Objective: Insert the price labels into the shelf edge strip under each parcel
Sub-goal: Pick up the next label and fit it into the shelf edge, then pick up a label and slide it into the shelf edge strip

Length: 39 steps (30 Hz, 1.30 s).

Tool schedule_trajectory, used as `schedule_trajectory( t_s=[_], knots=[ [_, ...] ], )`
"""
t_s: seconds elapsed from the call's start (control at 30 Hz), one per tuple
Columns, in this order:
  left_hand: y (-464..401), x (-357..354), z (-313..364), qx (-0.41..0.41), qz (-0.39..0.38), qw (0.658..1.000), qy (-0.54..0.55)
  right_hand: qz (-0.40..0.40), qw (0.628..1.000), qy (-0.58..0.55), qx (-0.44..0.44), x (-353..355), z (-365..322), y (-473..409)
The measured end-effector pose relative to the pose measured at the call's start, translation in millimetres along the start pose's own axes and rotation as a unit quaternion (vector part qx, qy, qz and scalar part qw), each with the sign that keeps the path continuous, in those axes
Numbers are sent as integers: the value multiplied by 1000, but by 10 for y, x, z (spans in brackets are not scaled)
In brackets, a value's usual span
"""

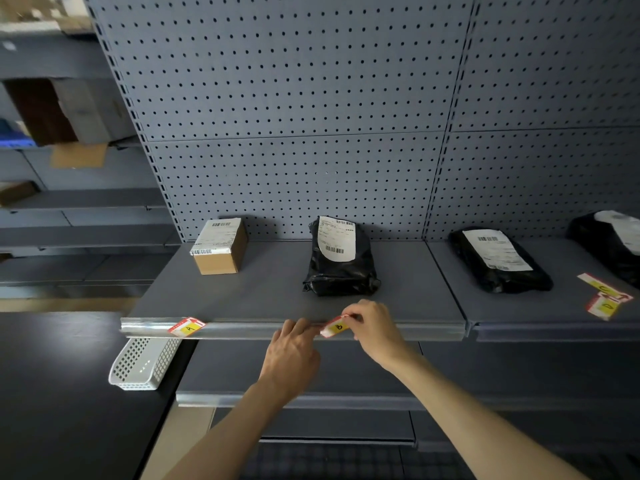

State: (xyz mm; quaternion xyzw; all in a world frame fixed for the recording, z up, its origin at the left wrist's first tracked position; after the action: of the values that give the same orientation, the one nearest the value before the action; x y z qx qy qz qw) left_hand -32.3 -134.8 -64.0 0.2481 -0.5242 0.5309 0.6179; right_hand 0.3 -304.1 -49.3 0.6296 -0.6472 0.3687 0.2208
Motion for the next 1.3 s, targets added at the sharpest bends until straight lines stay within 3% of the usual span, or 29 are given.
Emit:
schedule_trajectory(
  t_s=[0.27,0.5,0.77,1.3],
  knots=[
    [-40,11,10,14,-25,999,-16,-20,997,73,24,-10,45,3],
    [-187,162,291,19,-27,999,-36,-14,994,104,42,417,166,203],
    [-593,261,1358,-12,21,1000,-13,37,981,182,53,1387,683,590],
    [-1645,-655,3635,-160,-33,985,49,111,956,249,-113,3209,2244,967]
  ],
)
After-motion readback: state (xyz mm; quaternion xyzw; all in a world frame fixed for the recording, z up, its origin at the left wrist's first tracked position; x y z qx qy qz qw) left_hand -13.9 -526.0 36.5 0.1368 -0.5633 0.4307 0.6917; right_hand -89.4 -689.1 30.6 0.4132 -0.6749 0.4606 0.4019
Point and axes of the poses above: each hand's wrist, its own y-axis away from the middle knuckle, its own x-axis out of the back of the hand, z = x × y, the point moved 3 cm from there along -y, towards the middle knuckle, and after that the axes turned 6 degrees about y, right-handed, at the moved point
